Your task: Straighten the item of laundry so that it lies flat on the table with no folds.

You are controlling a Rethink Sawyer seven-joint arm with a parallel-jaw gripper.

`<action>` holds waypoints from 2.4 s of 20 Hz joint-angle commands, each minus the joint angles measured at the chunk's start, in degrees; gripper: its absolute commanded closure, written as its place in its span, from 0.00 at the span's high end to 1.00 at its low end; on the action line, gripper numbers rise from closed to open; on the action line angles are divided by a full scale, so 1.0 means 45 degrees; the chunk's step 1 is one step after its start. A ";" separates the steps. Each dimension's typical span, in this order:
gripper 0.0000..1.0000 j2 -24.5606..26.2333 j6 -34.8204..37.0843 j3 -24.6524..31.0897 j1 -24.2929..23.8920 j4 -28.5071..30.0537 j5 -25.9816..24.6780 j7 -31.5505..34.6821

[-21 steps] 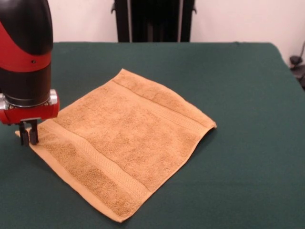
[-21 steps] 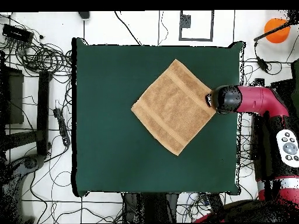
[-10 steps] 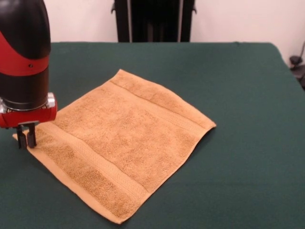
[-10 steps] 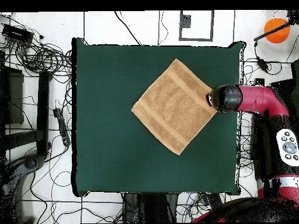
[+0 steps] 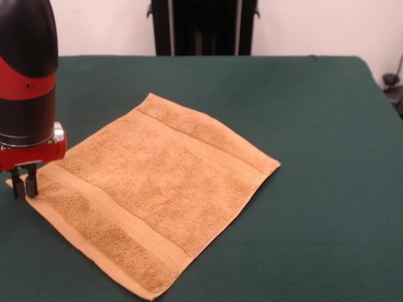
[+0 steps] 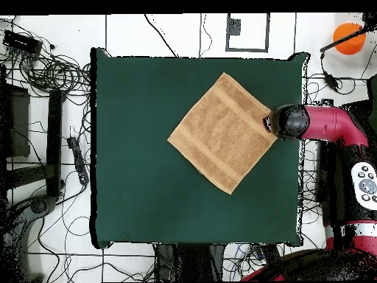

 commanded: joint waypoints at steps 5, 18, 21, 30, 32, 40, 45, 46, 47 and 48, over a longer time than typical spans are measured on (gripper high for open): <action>0.00 0.0055 0.1063 0.0913 0.0424 -0.0458 0.0294 -0.4042; 0.00 0.0018 0.0245 0.0881 0.0376 -0.0024 0.0418 -0.3156; 0.00 -0.0129 -0.0027 0.0767 0.0432 0.0270 0.0336 -0.2825; 1.00 -0.0172 -0.0059 0.0779 0.0361 0.0601 0.0503 -0.2599; 1.00 -0.0149 0.0031 0.0794 0.0354 0.0564 0.0539 -0.2661; 1.00 -0.0224 0.0038 0.0680 0.0485 0.0537 0.0391 -0.2622; 1.00 -0.0321 -0.0791 0.0447 0.0524 0.1245 0.0586 -0.0911; 1.00 -0.0430 -0.1118 0.0329 0.0589 0.1566 0.0576 -0.0349; 1.00 -0.0579 -0.1606 0.0170 0.0661 0.2038 0.0604 0.0533; 1.00 -0.0717 -0.1945 0.0018 0.0767 0.2473 0.0622 0.1222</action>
